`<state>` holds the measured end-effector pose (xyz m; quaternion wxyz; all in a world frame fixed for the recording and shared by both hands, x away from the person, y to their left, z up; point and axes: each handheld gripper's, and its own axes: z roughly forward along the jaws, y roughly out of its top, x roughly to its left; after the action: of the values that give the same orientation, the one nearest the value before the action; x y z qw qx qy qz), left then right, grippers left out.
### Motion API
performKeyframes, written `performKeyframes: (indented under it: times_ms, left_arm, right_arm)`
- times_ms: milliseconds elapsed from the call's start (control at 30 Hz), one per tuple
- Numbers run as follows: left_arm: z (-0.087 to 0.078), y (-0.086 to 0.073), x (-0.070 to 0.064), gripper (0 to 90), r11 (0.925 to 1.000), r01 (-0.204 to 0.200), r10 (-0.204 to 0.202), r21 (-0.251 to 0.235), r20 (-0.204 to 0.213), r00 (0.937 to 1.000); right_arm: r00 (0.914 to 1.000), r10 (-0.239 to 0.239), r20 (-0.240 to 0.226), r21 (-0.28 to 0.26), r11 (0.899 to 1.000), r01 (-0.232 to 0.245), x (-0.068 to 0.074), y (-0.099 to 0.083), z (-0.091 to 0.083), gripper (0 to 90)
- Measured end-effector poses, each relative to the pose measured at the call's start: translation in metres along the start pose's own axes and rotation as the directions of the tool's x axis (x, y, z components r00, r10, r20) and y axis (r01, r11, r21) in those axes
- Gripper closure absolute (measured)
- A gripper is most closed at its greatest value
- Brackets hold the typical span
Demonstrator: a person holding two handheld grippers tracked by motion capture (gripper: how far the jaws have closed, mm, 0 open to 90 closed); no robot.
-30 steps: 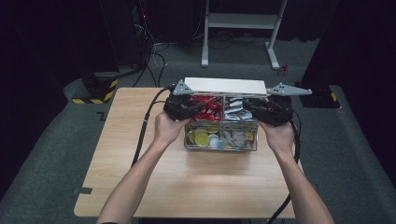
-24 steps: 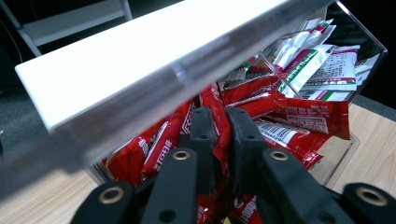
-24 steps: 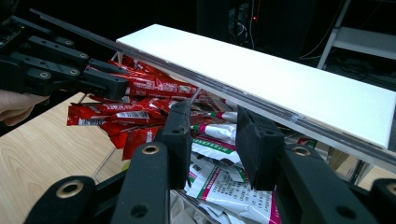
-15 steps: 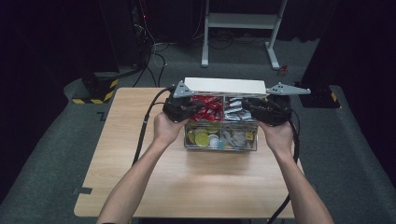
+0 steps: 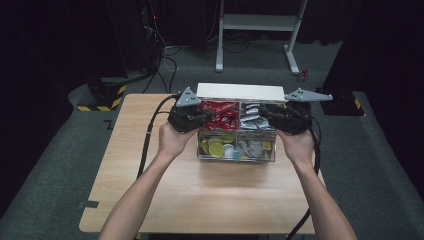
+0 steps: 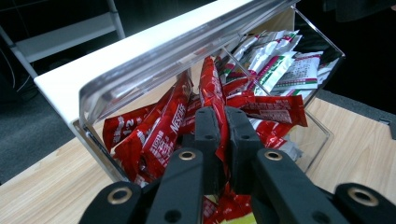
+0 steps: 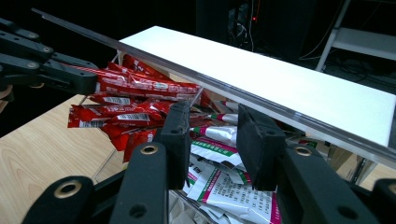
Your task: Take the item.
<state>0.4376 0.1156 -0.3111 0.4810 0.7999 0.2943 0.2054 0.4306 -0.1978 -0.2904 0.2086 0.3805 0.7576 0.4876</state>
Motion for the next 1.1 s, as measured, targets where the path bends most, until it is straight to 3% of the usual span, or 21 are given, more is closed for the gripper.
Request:
performKeyframes:
  times_ms: [267,667,1100]
  left_arm:
    - [-0.014,-0.004,0.0,85.0,0.9994,0.016,-0.016,-0.031,0.019,0.9997]
    - [-0.034,-0.007,-0.001,85.2,0.9987,0.007,-0.005,-0.05,0.043,0.9991]
    - [-0.059,-0.023,0.005,85.3,0.996,0.049,-0.045,-0.075,0.058,0.9973]
  right_arm:
    - [1.0,0.002,-0.002,-0.005,1.0,-0.002,0.001,0.001,0.0,64.1]
    - [1.0,0.001,-0.002,-0.007,1.0,-0.001,0.001,0.003,0.0,62.7]
    - [0.9999,0.015,-0.004,-0.014,1.0,-0.015,0.001,0.004,0.002,61.9]
